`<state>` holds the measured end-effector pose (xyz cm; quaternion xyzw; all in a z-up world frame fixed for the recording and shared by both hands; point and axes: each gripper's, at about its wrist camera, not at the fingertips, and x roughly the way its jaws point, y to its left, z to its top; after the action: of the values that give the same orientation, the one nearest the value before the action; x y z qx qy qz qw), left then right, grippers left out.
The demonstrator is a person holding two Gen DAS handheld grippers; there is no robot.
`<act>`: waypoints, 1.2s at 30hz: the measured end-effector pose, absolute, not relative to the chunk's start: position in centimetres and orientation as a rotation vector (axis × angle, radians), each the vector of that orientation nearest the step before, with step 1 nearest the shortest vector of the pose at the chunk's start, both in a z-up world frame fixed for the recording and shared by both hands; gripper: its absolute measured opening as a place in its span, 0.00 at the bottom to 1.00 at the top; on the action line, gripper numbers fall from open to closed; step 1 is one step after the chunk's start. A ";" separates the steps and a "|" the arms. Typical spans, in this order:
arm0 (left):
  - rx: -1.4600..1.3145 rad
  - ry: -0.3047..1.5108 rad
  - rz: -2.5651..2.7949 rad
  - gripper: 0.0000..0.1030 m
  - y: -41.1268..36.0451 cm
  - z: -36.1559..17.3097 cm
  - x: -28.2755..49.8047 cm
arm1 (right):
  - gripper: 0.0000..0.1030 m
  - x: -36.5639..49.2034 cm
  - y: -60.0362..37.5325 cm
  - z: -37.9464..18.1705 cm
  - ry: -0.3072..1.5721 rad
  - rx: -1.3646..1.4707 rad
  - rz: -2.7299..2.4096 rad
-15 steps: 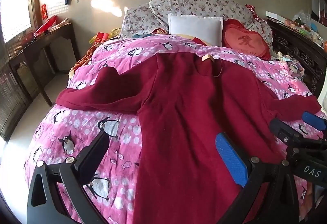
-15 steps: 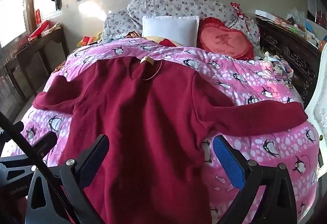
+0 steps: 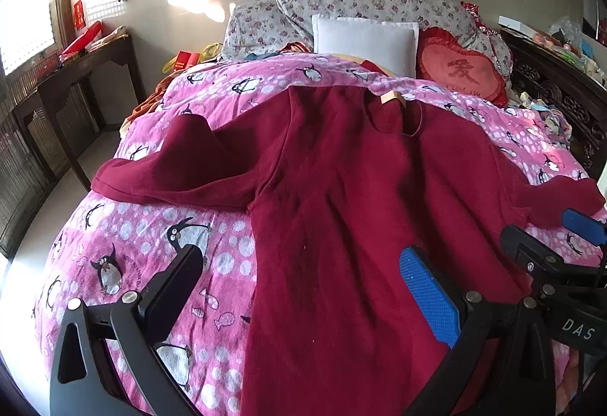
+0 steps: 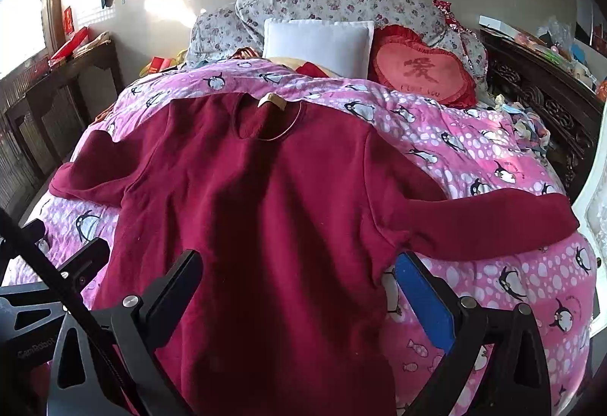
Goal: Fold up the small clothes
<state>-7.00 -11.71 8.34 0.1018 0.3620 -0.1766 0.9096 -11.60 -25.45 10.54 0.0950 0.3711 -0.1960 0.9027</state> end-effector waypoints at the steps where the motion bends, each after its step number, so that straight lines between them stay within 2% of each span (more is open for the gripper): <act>1: 0.210 0.748 -0.363 1.00 -11.7 8.2 -6.9 | 1.00 -11.4 -25.5 10.4 0.770 0.196 -0.404; 11: 0.188 0.783 -0.347 1.00 -11.3 7.1 -4.6 | 1.00 -9.3 -25.6 9.6 0.743 0.195 -0.393; 36: 0.165 0.844 -0.297 1.00 -9.9 5.1 -0.7 | 1.00 -4.4 -25.3 7.9 0.824 0.130 -0.379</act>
<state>-0.73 -9.88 5.14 0.0797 0.4075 -0.1436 0.8983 -4.36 -25.28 7.89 0.0627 0.3978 -0.1830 0.8969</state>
